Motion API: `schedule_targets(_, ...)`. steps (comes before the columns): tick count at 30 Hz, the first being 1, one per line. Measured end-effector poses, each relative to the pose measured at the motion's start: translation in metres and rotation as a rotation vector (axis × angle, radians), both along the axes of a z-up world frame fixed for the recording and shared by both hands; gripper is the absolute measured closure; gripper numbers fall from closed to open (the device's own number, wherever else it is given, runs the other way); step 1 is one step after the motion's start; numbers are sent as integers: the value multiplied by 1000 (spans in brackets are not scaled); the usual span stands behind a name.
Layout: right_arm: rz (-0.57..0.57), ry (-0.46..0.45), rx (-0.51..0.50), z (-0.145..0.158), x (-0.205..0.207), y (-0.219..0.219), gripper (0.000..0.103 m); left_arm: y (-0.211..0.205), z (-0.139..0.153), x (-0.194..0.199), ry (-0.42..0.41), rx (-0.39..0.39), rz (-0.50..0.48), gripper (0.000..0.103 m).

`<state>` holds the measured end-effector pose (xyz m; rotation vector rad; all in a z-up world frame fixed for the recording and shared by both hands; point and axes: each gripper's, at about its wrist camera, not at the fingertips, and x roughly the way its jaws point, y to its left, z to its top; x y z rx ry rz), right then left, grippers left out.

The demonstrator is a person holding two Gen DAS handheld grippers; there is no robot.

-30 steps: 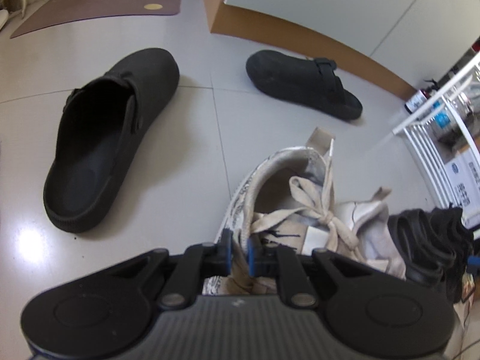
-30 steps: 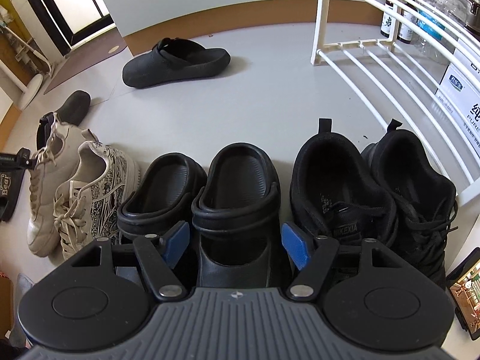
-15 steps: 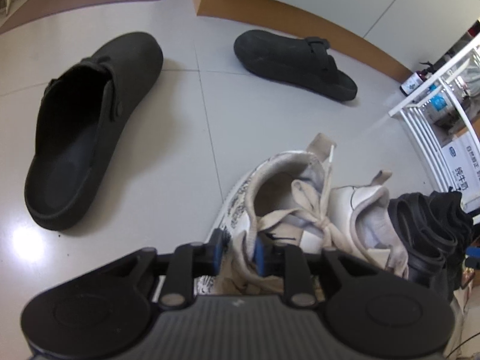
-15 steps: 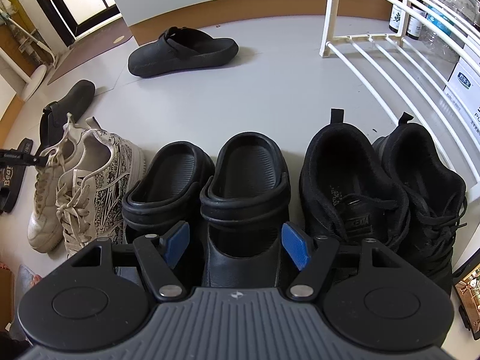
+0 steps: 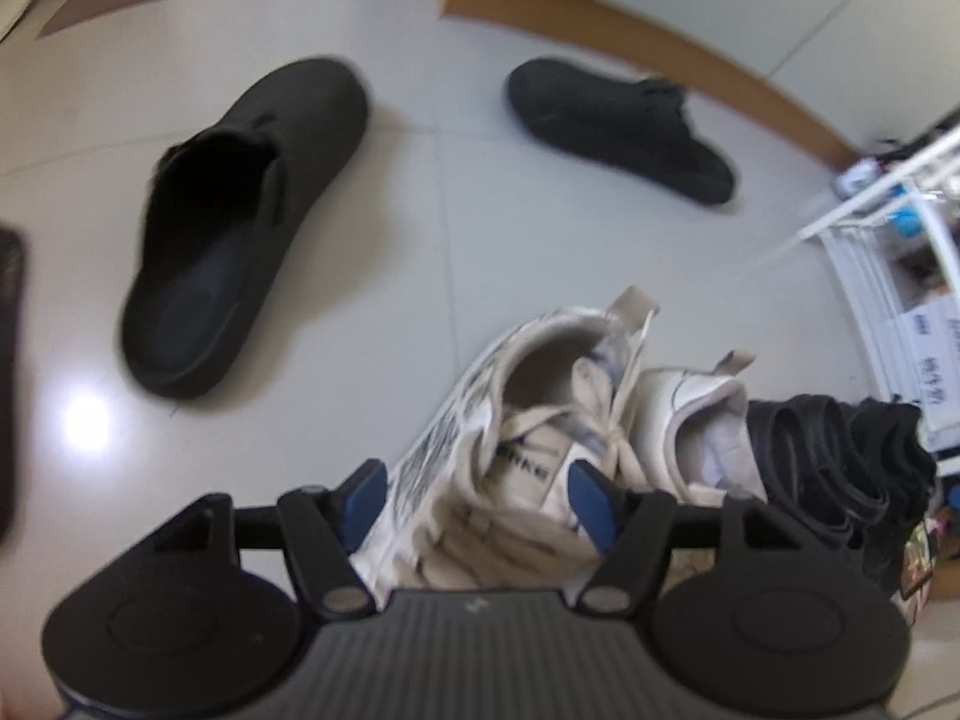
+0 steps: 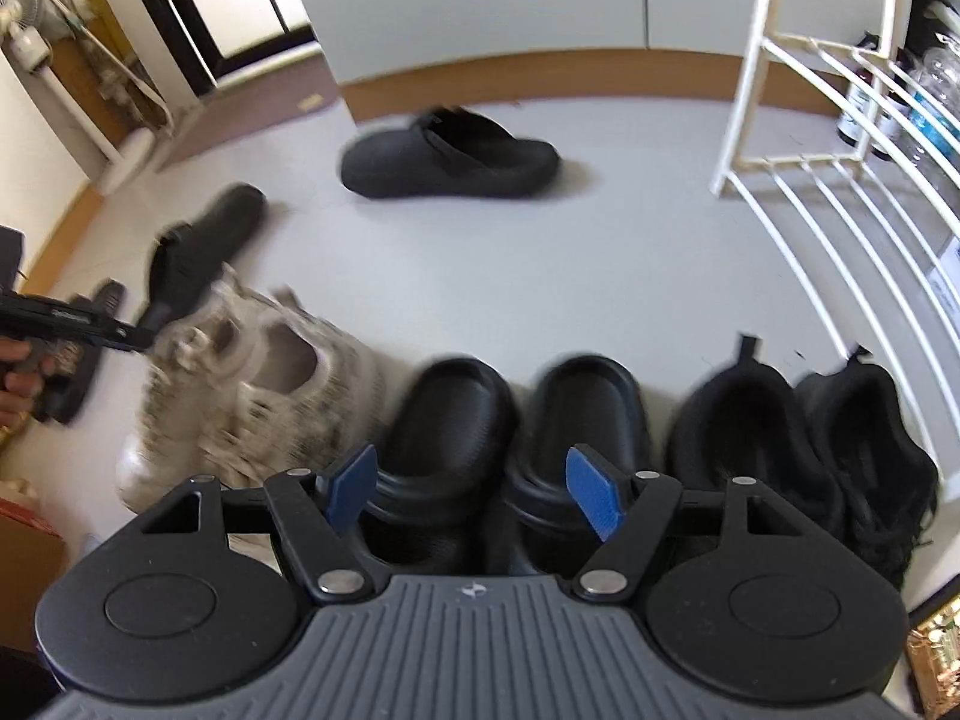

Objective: Organize scattered shoes
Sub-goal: 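Lower the white sneaker beside the patterned sneaker and open the left tool, then move the right tool down to the patterned sneaker's laces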

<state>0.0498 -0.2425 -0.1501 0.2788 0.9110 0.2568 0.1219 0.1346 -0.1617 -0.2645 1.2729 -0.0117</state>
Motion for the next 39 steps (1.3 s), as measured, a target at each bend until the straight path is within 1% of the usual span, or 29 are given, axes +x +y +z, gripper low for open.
schedule_targets(2, -13, -10, -8, 14, 0, 7, 28, -6, 13, 0, 2, -3, 15, 34)
schedule_targets(4, -5, -2, -8, 26, 0, 14, 28, -18, 40, 0, -11, 4, 20, 34)
schedule_targets(7, 10, -7, -6, 53, -3, 24, 28, -33, 70, -5, -35, 11, 16, 33)
schedule_targets(8, 1, -16, -19, 64, -4, 26, 27, -39, 82, -7, -45, 14, 13, 32)
schedule_targets(10, -22, -36, -52, 87, -5, 31, 21, -52, 106, -12, -65, 22, 12, 32)
schedule_targets(11, -49, -46, -67, 100, -6, 33, 20, -60, 119, -16, -73, 36, 11, 32)
schedule_targets(12, -76, -58, -71, 114, -7, 35, 19, -68, 130, -20, -81, 68, 1, 32)
schedule_targets(14, -128, -67, -68, 134, -11, 39, 18, -81, 144, -26, -94, 128, -17, 31)
schedule_targets(16, -200, -42, -57, 152, -13, 44, 16, -91, 154, -33, -104, 160, -31, 29)
schedule_targets(18, -228, -17, 17, 170, -12, 54, 15, -100, 162, -43, -112, 170, -28, 29)
schedule_targets(20, -227, -29, 73, 183, -15, 63, 15, -107, 169, -49, -125, 189, -32, 29)
schedule_targets(23, -222, -39, 163, 190, -25, 74, 15, -113, 181, -65, -139, 201, -18, 29)
schedule_targets(26, -213, -47, 185, 188, -38, 81, 15, -115, 193, -77, -145, 197, 20, 29)
schedule_targets(29, -176, -61, 167, 185, -44, 86, 15, -116, 207, -92, -154, 207, 57, 29)
schedule_targets(34, -178, -31, 177, 173, -50, 88, 15, -120, 224, -109, -165, 230, 71, 29)
schedule_targets(37, -146, -26, 176, 169, -48, 96, 15, -119, 226, -112, -172, 214, 79, 29)
schedule_targets(39, -112, -31, 163, 164, -47, 104, 15, -117, 220, -112, -176, 201, 82, 29)
